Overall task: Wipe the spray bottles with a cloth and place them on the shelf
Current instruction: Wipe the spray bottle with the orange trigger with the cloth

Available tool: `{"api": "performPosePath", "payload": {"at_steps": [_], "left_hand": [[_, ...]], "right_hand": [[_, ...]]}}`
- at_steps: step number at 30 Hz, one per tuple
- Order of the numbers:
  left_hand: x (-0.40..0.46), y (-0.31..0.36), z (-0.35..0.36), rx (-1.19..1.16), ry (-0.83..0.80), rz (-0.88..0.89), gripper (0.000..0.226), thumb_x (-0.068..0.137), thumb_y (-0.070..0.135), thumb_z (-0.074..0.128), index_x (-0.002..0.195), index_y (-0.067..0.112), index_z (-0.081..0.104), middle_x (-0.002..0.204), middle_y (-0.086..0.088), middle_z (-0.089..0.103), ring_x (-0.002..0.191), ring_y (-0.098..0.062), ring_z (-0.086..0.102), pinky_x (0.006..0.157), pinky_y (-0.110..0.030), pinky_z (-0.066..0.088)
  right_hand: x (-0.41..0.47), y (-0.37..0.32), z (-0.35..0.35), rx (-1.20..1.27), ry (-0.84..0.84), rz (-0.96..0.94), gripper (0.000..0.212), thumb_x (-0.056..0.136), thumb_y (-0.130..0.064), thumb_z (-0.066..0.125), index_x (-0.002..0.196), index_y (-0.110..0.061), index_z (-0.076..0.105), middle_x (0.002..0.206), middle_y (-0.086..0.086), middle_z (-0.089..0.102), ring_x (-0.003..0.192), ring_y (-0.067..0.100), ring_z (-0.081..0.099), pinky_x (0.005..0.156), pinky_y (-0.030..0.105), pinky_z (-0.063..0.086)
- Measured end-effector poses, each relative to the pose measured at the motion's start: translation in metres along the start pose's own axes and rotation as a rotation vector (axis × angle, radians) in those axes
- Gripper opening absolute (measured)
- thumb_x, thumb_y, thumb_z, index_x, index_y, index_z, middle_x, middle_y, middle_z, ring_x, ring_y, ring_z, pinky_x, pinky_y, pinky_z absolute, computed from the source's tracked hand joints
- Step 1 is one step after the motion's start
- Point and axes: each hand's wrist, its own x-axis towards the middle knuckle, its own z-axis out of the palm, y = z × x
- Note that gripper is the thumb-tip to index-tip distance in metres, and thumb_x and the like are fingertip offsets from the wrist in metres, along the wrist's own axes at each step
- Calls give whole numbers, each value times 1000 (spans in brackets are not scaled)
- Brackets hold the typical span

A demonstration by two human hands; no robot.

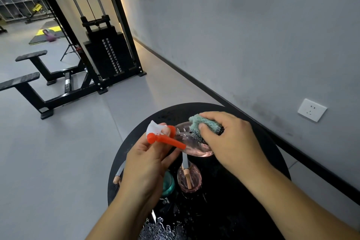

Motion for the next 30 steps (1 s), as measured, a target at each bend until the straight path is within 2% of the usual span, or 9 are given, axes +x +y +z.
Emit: {"api": "performPosePath", "payload": {"at_steps": [5,7,9,12,15,19,22,28,30], "left_hand": [[-3,-4,3,7,-29,-26,24,86,24,70,105,9,75,99,-10,82,88,-18,80,70,-26,64],[-2,-2,1,-5,-15,-33,28,83,24,71,105,8,75,100,-10,82,88,-18,80,71,-28,65],[0,-1,-2,-35,6,-45,28,86,22,71,111,8,74,104,-10,82,93,-18,80,79,-33,67],[1,-1,-4,-57,13,-48,12,100,15,65,107,11,74,103,-7,81,94,-17,79,85,-36,66],[0,-1,-3,-48,16,-39,14,103,15,62,98,14,75,98,-6,81,91,-17,80,85,-36,66],[3,4,-7,-60,43,-22,18,104,19,61,113,8,70,114,-12,79,110,-27,77,95,-44,63],[4,3,-9,-72,60,-23,23,105,20,61,123,7,68,123,-15,77,119,-33,73,100,-47,61],[4,0,-5,-45,34,1,19,105,23,61,114,9,70,119,-15,78,115,-30,75,104,-53,56],[4,4,-7,-37,46,21,14,104,20,62,106,12,73,112,-11,80,109,-25,77,103,-52,56]], "right_hand": [[-9,-7,8,6,-113,-39,30,95,-26,72,125,-30,72,113,-21,67,100,-11,63,73,1,49],[-4,-5,2,16,-68,6,24,93,-25,74,117,-31,75,105,-21,70,95,-12,64,69,0,48],[0,-1,-3,31,-17,52,22,92,-25,74,113,-31,77,100,-21,73,93,-12,64,71,1,47],[-5,-3,0,59,-51,4,28,95,-25,73,121,-31,74,112,-21,71,101,-12,63,77,1,48],[-11,-9,5,40,-133,-79,34,96,-24,71,129,-30,71,123,-22,65,110,-11,60,81,3,51],[-3,-1,-6,32,-34,-62,27,96,-23,71,121,-31,72,111,-24,68,104,-17,59,74,-2,44],[-2,3,-10,22,5,-39,25,97,-23,70,120,-33,72,106,-28,66,104,-17,58,77,-3,42],[-9,-4,0,-8,-83,-125,32,99,-20,67,130,-27,68,122,-23,63,113,-13,57,86,-1,45],[-6,0,-3,-24,-80,-83,31,99,-22,67,129,-29,68,118,-23,63,108,-16,57,82,-3,43]]}}
